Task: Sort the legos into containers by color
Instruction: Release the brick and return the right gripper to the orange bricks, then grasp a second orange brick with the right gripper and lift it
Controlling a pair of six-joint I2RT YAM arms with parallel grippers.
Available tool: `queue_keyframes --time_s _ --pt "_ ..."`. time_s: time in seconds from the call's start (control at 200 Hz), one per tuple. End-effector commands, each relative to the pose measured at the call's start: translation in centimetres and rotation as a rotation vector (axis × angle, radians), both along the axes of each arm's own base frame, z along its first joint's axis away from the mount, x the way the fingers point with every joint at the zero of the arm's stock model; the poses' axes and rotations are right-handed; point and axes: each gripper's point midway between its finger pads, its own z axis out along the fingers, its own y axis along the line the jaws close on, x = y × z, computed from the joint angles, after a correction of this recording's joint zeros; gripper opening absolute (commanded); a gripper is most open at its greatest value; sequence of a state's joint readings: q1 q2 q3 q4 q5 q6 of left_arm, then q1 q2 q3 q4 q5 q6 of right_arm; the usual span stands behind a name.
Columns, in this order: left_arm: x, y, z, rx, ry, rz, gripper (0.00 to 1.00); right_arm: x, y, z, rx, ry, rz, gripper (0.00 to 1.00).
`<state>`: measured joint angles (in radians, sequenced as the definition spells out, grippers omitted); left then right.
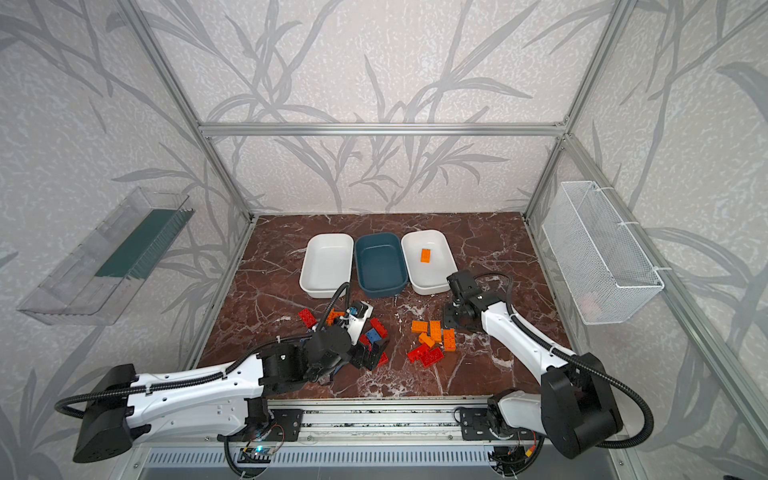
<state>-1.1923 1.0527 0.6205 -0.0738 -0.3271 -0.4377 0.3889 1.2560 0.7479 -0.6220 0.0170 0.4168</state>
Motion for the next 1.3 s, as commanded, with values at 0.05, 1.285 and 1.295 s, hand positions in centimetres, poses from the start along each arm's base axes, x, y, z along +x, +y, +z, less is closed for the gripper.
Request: queue_keyframes --time_s 0.05,1.285,1.295 --pt "-0.3 0.5 0.6 -0.045 -0.016 0.039 0.99 -1.8 0.2 -0.7 0.035 0.009 -0.036 0.59" --pt "0.0 2.4 -0.4 0.004 -0.063 0.084 0.99 -2.6 0.8 -4.5 -0.043 0.124 -0.002 0.19" --pt "0.0 2.4 -0.4 0.005 -0.064 0.085 0.99 -2.5 0.8 -4.4 -0.043 0.122 -0.001 0.18"
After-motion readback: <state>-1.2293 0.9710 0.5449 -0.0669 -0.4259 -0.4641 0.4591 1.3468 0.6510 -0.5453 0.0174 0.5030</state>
